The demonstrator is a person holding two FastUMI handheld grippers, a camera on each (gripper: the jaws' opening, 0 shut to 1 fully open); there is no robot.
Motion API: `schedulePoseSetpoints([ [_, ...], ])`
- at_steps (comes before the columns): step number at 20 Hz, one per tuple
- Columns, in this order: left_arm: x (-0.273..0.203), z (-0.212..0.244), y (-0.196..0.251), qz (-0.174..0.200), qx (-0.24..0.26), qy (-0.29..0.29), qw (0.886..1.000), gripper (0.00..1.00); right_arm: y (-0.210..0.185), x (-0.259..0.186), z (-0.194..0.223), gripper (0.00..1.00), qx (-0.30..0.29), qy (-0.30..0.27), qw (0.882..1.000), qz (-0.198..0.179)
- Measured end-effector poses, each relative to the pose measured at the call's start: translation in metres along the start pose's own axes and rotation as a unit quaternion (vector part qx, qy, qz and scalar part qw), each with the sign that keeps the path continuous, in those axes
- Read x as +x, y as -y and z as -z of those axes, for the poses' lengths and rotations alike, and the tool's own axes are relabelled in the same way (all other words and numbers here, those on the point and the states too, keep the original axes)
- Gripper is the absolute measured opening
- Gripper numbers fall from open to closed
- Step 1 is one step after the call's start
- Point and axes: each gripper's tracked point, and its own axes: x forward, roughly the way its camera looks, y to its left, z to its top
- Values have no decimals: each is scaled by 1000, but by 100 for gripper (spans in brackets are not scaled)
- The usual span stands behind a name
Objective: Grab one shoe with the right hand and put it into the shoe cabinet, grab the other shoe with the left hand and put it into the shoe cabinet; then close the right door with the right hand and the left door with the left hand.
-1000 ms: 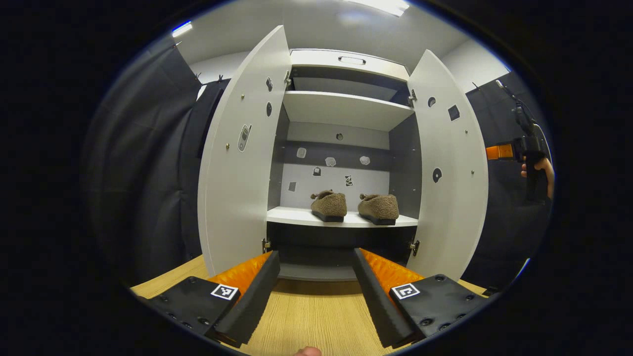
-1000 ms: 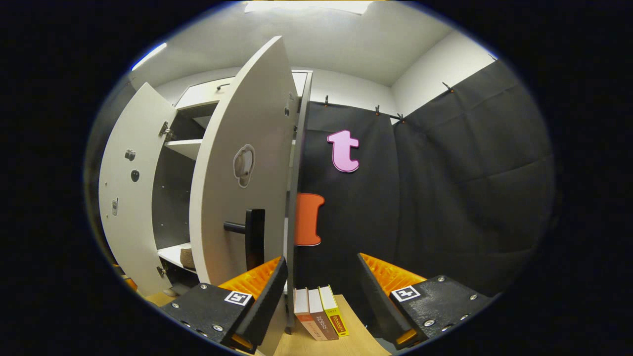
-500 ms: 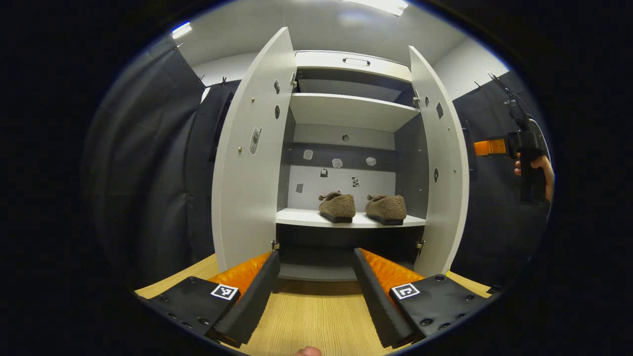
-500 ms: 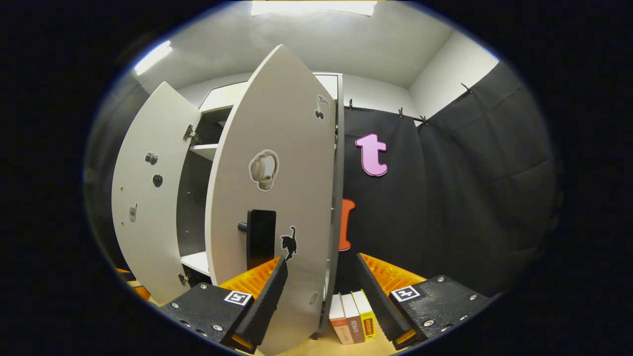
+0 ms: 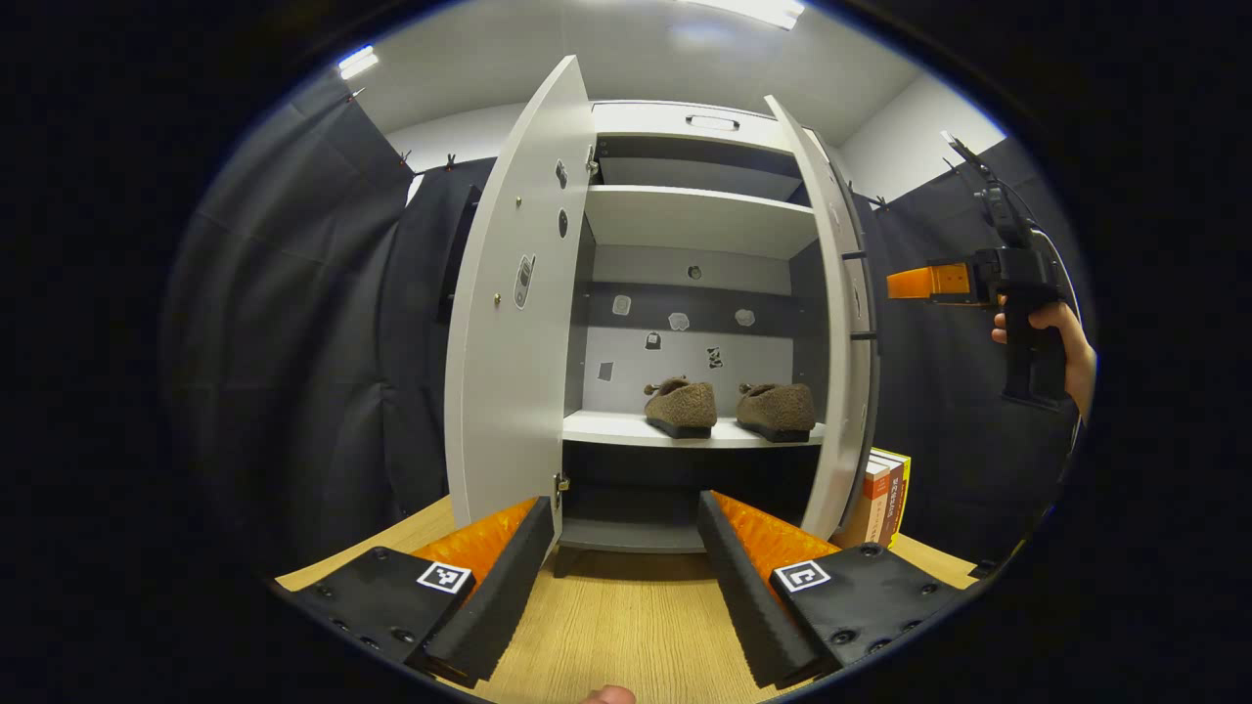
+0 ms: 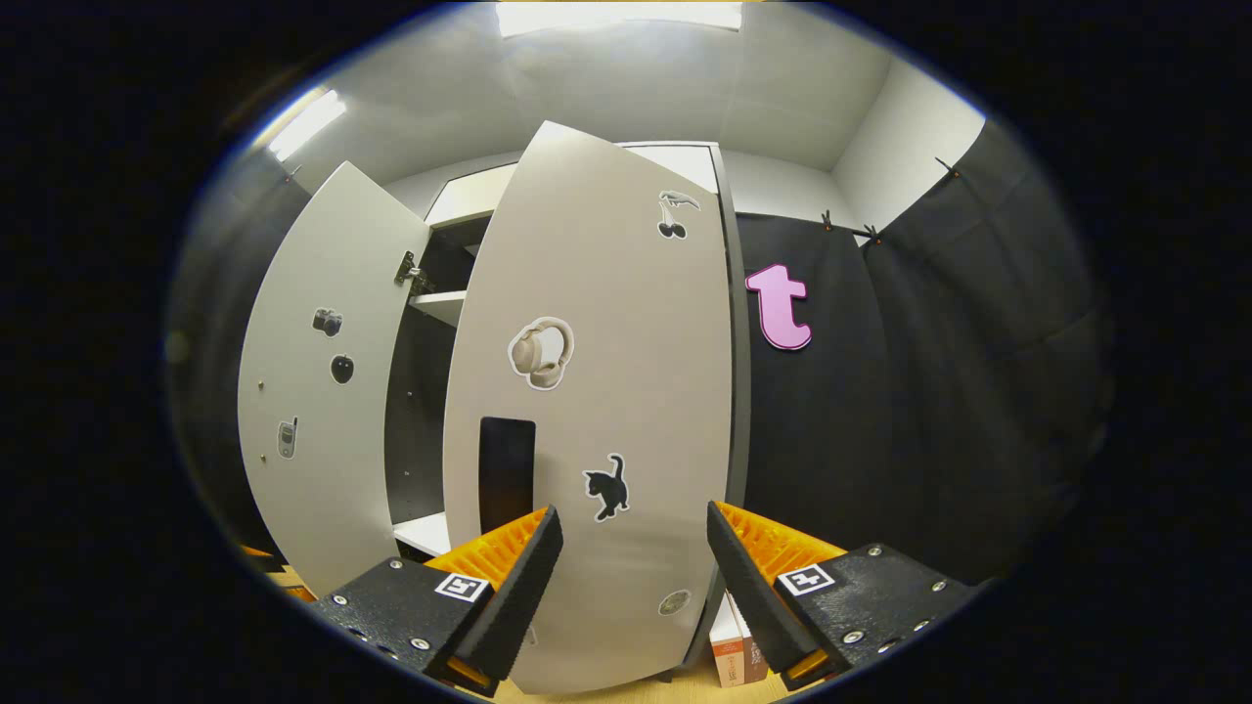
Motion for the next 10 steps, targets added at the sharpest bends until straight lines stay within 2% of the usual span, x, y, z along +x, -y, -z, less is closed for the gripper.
schedulePoseSetpoints([
  [3, 0, -3, -2, -2, 2, 5, 1000, 99, -15, 9, 12, 92, 13, -20, 999, -21],
  [6, -1, -5, -2, 0, 3, 9, 1000, 97, -28, 15, 17, 92, 22, -34, 998, -38],
  [7, -1, -5, -1, 1, 3, 9, 1000, 99, -31, 19, 19, 92, 20, -36, 998, -41],
  [10, 0, -5, -1, 3, 2, 7, 1000, 94, -36, 32, 25, 92, 19, -41, 998, -39],
])
